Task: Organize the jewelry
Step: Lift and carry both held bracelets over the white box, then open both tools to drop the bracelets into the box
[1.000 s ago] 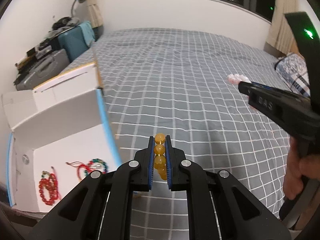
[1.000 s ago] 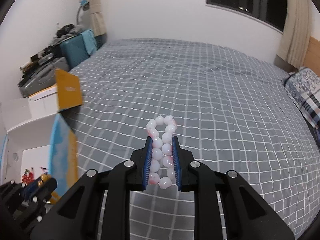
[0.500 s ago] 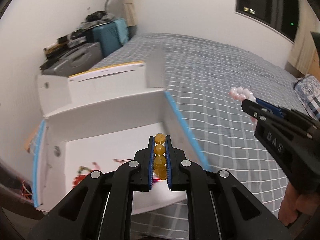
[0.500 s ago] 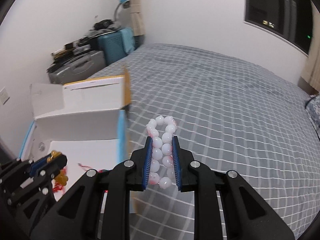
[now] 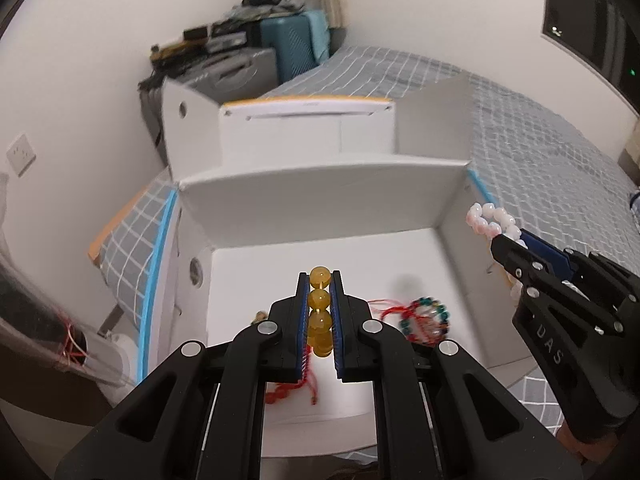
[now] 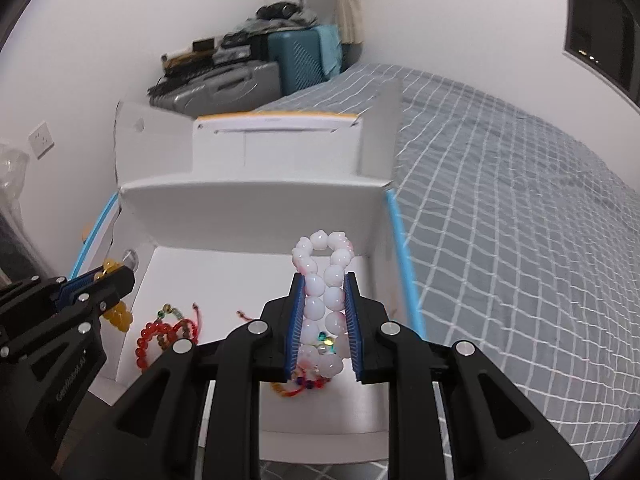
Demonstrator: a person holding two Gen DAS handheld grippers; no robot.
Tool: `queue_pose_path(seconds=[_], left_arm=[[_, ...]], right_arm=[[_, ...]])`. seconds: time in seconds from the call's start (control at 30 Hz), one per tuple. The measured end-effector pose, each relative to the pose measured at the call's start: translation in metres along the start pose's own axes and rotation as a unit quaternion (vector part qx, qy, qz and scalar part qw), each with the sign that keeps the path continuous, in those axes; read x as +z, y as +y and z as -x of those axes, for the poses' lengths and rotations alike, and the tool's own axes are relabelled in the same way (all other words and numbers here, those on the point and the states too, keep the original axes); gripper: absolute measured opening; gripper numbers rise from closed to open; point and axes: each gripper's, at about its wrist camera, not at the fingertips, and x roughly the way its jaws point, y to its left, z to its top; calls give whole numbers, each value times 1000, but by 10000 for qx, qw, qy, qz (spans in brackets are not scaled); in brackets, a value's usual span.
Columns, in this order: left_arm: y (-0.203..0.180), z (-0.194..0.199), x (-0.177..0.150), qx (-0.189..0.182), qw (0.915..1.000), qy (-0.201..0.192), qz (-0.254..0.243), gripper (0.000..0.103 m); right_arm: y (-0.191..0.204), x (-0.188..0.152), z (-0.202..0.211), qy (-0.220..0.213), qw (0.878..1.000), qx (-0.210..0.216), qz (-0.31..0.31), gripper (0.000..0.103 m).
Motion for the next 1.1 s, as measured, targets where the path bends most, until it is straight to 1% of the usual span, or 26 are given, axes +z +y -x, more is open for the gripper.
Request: queue_pose_path(seconds=[0.2, 0.37, 0.47, 0.6, 0.8, 0.93, 0.97, 1.0, 1.03, 1.07, 1.1], left_arm=[[20, -27, -9, 12, 9991, 395, 166, 9], [26, -50, -15, 80, 9973, 723, 121, 9], [28, -61, -18, 148, 9964, 826, 114, 9], [30, -69, -21, 122, 9957, 914, 118, 9], [31, -69, -19, 140, 9956, 917, 123, 9], [31, -67, -19, 166, 9954, 934, 143, 11], [32, -66, -18, 170, 9955, 925, 153, 14], [33, -65, -18, 187, 9955, 921, 153, 14], [33, -62, -18, 195, 9957, 890, 148, 20], [33, -59, -17, 203, 9961, 841, 143, 25], [33, -52, -18, 246, 9971, 706, 129, 27]], right_arm=[[13, -8, -31, 450, 9989, 96, -20, 18], [17, -13, -52, 725, 9973, 80, -53, 18], [19, -16, -66, 954, 9954, 75, -78, 18], [20, -20, -74, 1028, 9946, 59, -92, 18], [20, -20, -74, 1042, 9945, 39, -73, 19], [20, -22, -77, 1109, 9938, 25, -85, 21], [19, -22, -76, 1103, 9939, 12, -97, 21], [18, -22, -74, 1085, 9940, 22, -100, 23], [19, -21, -73, 1079, 9941, 48, -100, 26], [19, -21, -71, 1057, 9943, 56, -100, 33], [18, -21, -65, 959, 9953, 18, -103, 39]])
